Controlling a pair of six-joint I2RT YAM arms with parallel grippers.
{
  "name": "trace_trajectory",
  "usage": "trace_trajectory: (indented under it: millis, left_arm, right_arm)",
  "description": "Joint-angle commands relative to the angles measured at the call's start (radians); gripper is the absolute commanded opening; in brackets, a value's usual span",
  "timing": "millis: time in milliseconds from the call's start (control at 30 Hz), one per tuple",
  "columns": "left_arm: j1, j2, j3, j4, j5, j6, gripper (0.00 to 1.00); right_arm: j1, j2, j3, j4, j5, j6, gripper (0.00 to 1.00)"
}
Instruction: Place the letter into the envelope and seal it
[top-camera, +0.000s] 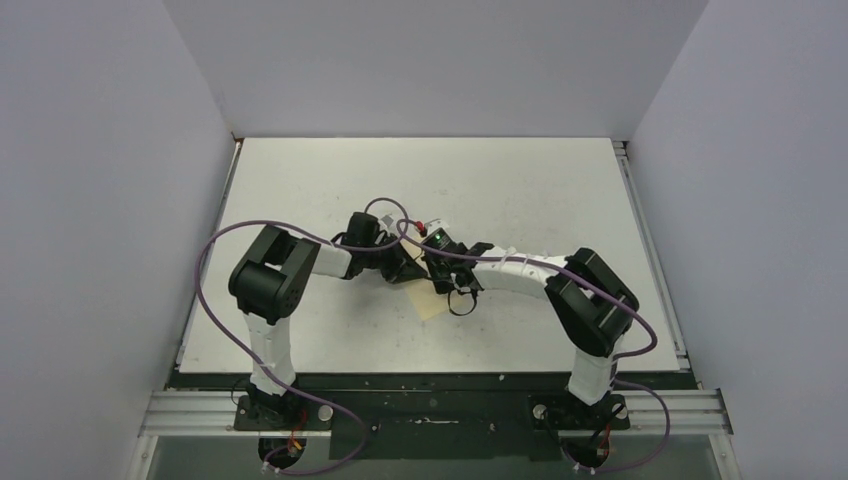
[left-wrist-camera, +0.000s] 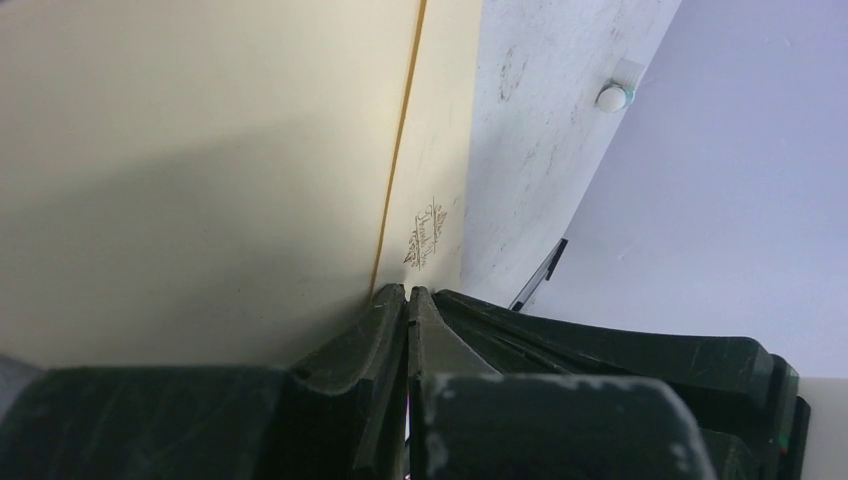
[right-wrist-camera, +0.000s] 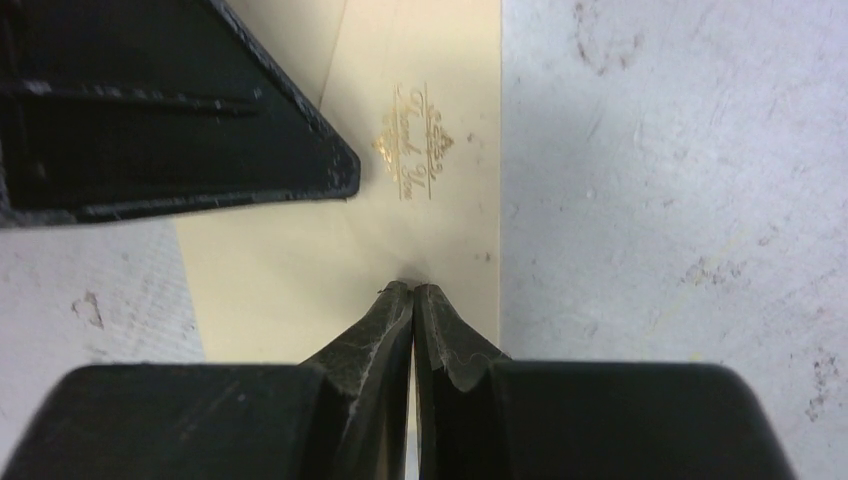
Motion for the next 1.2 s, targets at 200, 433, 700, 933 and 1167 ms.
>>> trace_trajectory:
  millis: [200,433,700,933,1167]
  left_arm:
    - [0.000,0.003,0.072,-0.209,-0.119,0.117,0.00]
    - [-0.053,-0.087,0.255,-0.443,-0.177,0.274,0.26]
    - [-0.120,-0.201,0.392,-0.571,-0.246,0.409,0.55]
    - [-0.132,-0.296,0.374,-0.601,-0.367,0.446,0.61]
    - [-0.126,-0.337,0.332,-0.600,-0.418,0.455,0.62]
  right_arm:
    - [-0.123,-0.235,-0.021,-0.168,-0.065,0.002,0.05]
    - [-0.438,-0.385,-0.072,-0.149,0.036,0.149,0.14]
    - [-0.715,-0.461,-0.164,-0.147,0.180,0.378,0.63]
    - [-0.792,-0.376,-0.163,-0.157,0.197,0.521,0.53]
    - [-0.801,-0.272,-0.144,-0.165,0.218,0.629,0.44]
